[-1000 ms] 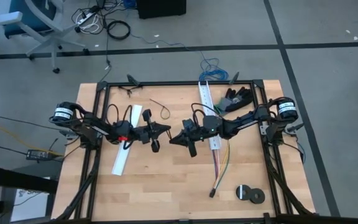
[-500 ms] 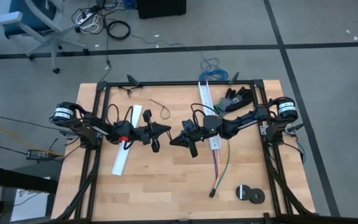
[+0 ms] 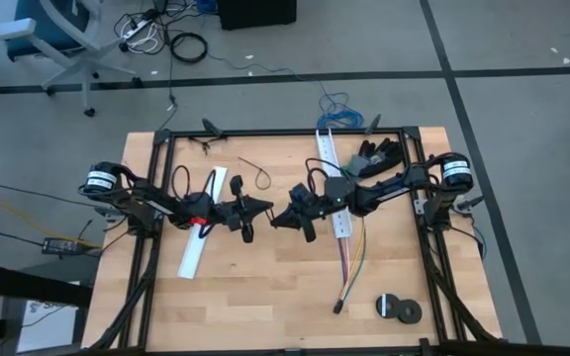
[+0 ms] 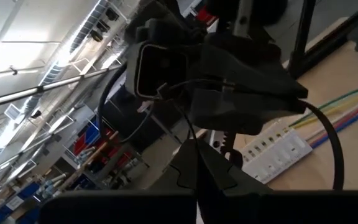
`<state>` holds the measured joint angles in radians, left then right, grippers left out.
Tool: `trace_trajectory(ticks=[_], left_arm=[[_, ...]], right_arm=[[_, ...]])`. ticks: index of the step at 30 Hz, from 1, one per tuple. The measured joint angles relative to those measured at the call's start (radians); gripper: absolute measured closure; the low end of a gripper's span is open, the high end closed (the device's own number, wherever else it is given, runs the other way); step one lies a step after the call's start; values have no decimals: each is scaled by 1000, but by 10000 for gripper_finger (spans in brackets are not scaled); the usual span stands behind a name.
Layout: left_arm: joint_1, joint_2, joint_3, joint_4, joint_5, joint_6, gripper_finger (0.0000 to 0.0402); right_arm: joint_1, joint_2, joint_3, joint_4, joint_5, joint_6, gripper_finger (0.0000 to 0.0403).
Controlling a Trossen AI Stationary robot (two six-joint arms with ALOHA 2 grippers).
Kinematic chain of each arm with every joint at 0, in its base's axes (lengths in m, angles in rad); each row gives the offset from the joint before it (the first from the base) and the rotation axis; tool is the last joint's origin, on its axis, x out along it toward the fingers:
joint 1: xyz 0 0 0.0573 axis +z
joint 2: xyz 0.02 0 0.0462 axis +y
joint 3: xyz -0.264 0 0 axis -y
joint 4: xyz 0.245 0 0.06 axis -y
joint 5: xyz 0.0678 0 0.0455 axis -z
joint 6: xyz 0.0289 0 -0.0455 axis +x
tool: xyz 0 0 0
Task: Ziptie cables
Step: Prepare the black zip tie
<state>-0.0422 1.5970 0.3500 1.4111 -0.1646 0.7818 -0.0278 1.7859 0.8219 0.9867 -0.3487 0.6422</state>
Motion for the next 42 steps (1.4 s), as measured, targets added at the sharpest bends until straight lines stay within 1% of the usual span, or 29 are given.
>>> trace_trajectory(ticks=[3, 7, 10, 15, 21, 24, 29, 32, 34, 37, 42], left_arm=[[-2, 0, 0, -20, 0, 29, 401], [-15, 0, 0, -29, -14, 91, 401], [-26, 0, 0, -54, -22, 121, 401], [-54, 0, 0, -107, -53, 166, 401], [-66, 0, 0, -129, -76, 211, 401], [-66, 0, 7, -167, -78, 211, 401], [-66, 0, 76, -354, -81, 210, 401], [-66, 0, 118, -431, -110, 212, 401], [-66, 0, 128, -428, -113, 213, 401], [-75, 0, 130, -426, -114, 223, 401], [-104, 0, 130, -456, -160, 229, 401]], right_arm=[[-13, 0, 0, -6, -57, 62, 403], [-27, 0, 0, -20, -161, 153, 403], [-36, 0, 0, -30, -176, 193, 403], [-65, 0, 1, -86, -234, 254, 403], [-85, 1, 1, -166, -278, 282, 403], [-85, 1, 1, -171, -280, 282, 403], [-86, 1, 21, -203, -282, 243, 403], [-86, 1, 39, -252, -289, 224, 403], [-86, 1, 41, -310, -301, 216, 403], [-86, 1, 40, -361, -290, 193, 403], [-91, 1, 40, -318, -297, 189, 403]])
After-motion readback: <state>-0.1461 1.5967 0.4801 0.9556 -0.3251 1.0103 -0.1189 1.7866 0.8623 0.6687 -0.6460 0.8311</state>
